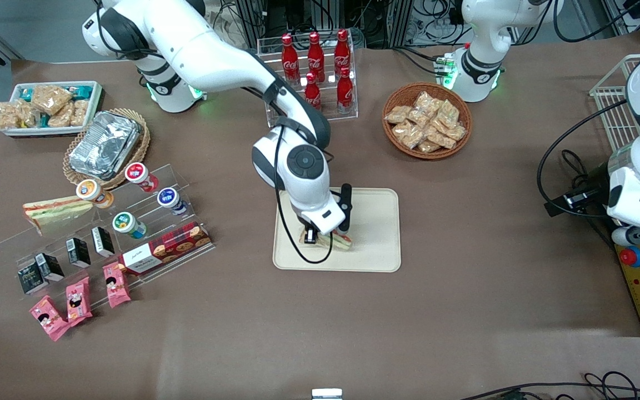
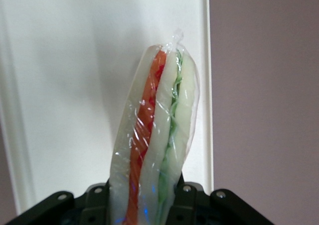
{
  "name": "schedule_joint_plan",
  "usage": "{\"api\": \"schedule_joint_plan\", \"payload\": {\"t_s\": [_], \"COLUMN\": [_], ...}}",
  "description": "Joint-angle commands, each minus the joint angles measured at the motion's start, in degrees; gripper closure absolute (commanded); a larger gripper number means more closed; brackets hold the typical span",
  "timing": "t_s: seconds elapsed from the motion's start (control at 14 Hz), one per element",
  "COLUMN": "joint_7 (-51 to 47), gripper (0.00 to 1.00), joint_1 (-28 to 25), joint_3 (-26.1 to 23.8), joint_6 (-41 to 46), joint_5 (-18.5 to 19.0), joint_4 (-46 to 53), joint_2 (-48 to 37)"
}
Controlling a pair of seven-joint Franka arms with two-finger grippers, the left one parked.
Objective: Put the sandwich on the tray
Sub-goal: 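Lower the sandwich onto the tray and open the right gripper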
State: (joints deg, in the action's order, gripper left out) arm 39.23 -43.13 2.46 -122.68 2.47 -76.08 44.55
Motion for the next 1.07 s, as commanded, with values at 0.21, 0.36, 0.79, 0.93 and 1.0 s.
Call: {"api": "schedule_joint_plan", "payload": {"t_s": [0.21, 0.36, 0.79, 0.93, 1.0], "joint_7": [-1.79, -1.79, -1.70, -2.48, -3.62], "gripper": [0.56, 0.40, 0.00, 0.00, 0.00], "joint_1": [0.41, 0.76, 2.25, 5.23, 7.25], "joint_3": [0.35, 0.35, 0.35, 0.35, 0.35], "joint_6": [-3.25, -4.05, 0.84, 6.29, 7.97], "joint_5": [1.31, 1.13, -3.77, -7.82, -9.49], "joint_4": [0.93, 1.02, 0.93, 0.93, 0.93], "joint_2": [3.78, 3.96, -2.18, -6.65, -7.89]}}
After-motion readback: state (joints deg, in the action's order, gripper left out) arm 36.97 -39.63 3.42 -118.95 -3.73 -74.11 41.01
